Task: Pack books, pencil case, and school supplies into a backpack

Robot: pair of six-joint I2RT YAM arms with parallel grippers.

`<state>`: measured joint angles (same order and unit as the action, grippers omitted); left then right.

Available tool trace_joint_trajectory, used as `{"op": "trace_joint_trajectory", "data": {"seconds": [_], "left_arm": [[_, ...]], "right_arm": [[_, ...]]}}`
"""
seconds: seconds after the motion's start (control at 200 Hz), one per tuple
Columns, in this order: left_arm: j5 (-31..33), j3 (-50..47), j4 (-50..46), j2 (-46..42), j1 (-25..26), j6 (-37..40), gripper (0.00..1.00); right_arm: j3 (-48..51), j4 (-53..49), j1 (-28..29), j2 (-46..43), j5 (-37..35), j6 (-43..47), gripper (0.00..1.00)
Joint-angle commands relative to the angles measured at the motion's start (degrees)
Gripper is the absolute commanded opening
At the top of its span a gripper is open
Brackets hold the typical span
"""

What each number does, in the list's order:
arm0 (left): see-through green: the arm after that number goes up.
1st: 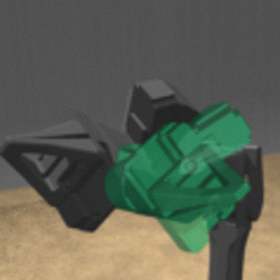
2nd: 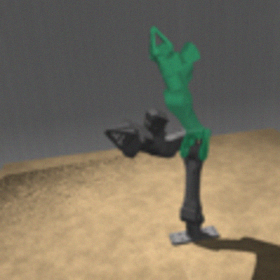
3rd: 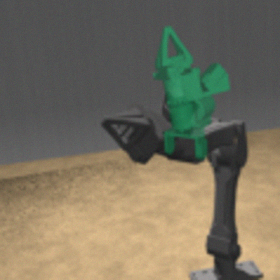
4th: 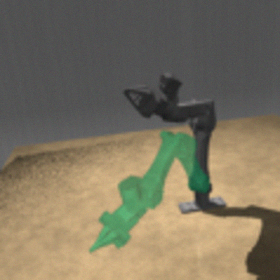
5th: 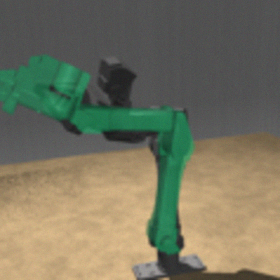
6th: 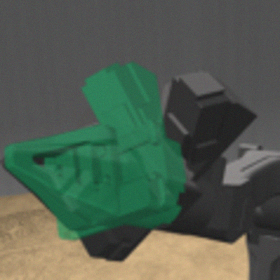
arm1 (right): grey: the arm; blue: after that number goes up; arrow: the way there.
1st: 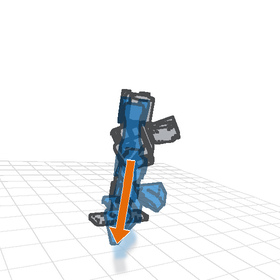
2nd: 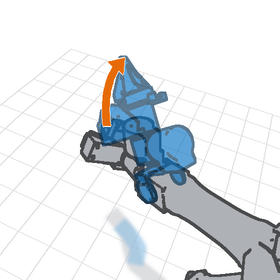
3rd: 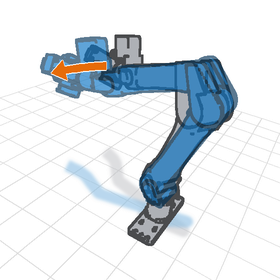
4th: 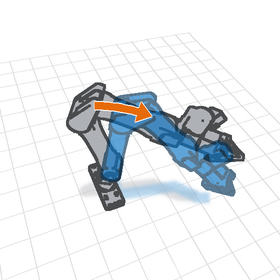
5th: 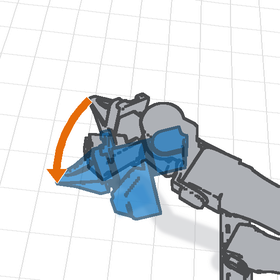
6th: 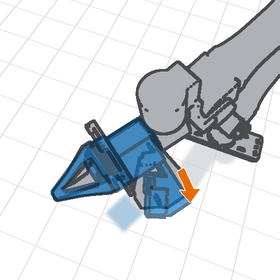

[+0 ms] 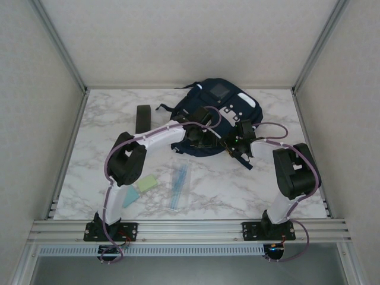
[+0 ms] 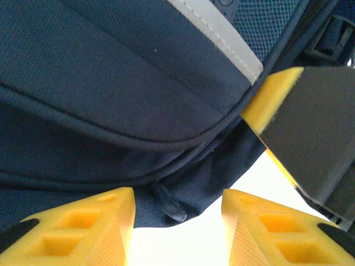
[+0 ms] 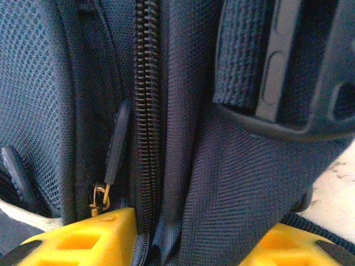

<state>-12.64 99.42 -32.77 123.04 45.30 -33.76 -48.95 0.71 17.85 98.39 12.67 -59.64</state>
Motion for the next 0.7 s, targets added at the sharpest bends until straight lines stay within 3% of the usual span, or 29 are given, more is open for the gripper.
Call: {"op": "trace_joint_trajectory", "data": {"seconds": [0.0, 0.2, 0.38, 0.651, 0.696], "left_arm": [[2.41, 3.06, -4.42, 2.53, 0.58, -0.72, 0.44], [7.11, 4.32, -7.88, 6.41, 1.15, 1.13, 0.44], [7.19, 9.49, -9.63, 10.81, 1.3, 0.97, 0.39], [6.35, 11.06, -11.52, 10.51, 1.58, 2.27, 0.0], [6.23, 11.06, -12.13, 9.99, 1.63, 2.8, 0.0]], "right_arm": [[1.03, 3.0, 0.19, 1.63, -1.56, -1.05, 0.44], [1.19, 3.78, 0.19, 2.06, -1.5, -1.3, 0.43], [1.54, 3.95, 0.19, 2.16, -1.34, -1.36, 0.43], [1.35, 2.63, 0.25, 2.84, -2.54, -1.22, 0.41], [1.33, 2.29, 0.18, 3.03, -2.88, -1.35, 0.4]]}}
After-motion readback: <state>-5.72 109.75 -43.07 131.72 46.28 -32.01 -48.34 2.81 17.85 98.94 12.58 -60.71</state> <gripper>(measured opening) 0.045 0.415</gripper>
